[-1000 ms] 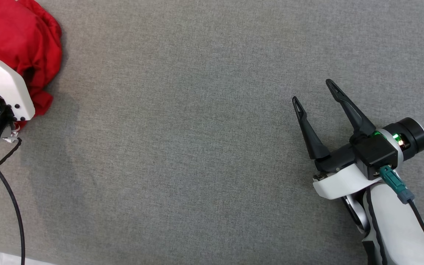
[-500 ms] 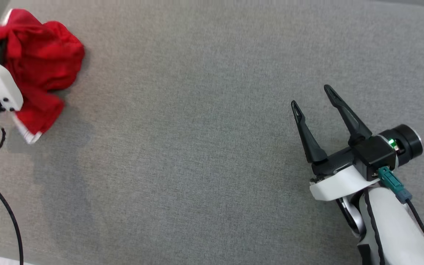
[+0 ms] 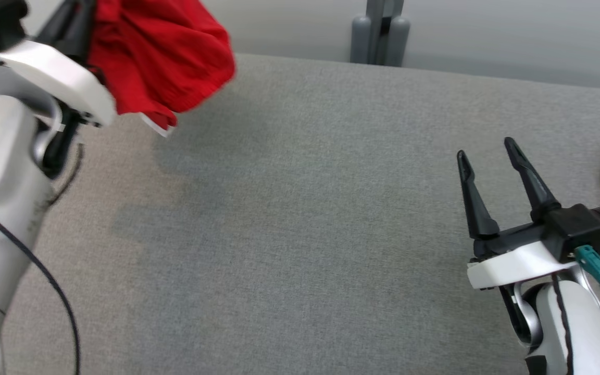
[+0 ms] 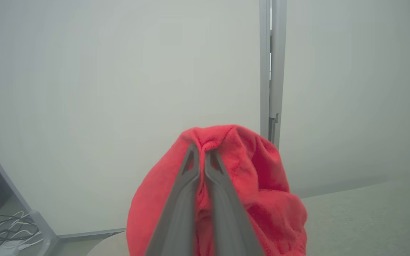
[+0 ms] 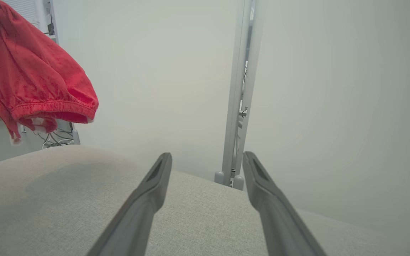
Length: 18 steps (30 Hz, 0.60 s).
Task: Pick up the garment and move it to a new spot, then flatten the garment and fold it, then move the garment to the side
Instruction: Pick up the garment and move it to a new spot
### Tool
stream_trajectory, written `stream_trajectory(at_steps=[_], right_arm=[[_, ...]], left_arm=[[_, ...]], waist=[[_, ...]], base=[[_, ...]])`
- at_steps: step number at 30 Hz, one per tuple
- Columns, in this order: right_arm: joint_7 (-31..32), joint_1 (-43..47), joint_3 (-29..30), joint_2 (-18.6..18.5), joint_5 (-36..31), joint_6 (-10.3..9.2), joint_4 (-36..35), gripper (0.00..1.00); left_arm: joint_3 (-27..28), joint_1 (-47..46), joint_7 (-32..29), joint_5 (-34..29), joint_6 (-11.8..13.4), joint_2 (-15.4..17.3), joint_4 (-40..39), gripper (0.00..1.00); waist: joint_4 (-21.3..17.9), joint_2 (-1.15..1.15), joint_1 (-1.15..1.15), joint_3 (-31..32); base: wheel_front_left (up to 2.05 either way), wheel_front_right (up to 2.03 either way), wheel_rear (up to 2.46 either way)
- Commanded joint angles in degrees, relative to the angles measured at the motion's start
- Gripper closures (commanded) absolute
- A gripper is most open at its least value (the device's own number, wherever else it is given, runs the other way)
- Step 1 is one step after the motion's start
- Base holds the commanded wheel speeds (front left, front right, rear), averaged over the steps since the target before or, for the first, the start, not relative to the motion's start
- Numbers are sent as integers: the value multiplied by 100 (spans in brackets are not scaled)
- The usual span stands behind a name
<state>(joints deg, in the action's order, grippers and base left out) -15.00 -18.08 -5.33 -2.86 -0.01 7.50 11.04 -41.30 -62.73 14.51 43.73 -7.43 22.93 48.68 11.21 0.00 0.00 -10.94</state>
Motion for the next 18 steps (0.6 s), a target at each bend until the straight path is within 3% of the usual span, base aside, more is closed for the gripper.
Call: stream_trajectory(at_steps=[1, 11, 18], right_arm=[[-20, 85, 49, -19, 61, -1, -39, 0], [-20, 333, 425, -25, 323, -1, -178, 0], [-20, 414, 392, -21, 470, -1, -195, 0]], left_arm=[[-4, 132, 27, 87, -5, -57, -82, 100], [-642, 608, -239, -154, 91, -304, -1504, 100], [-795, 1068, -332, -14, 348, -652, -2251, 100]], waist=[[-123, 0, 0, 147], [-698, 0, 0, 452], [-1160, 0, 0, 466]], base=[[0, 0, 0], [0, 0, 0], [0, 0, 0]])
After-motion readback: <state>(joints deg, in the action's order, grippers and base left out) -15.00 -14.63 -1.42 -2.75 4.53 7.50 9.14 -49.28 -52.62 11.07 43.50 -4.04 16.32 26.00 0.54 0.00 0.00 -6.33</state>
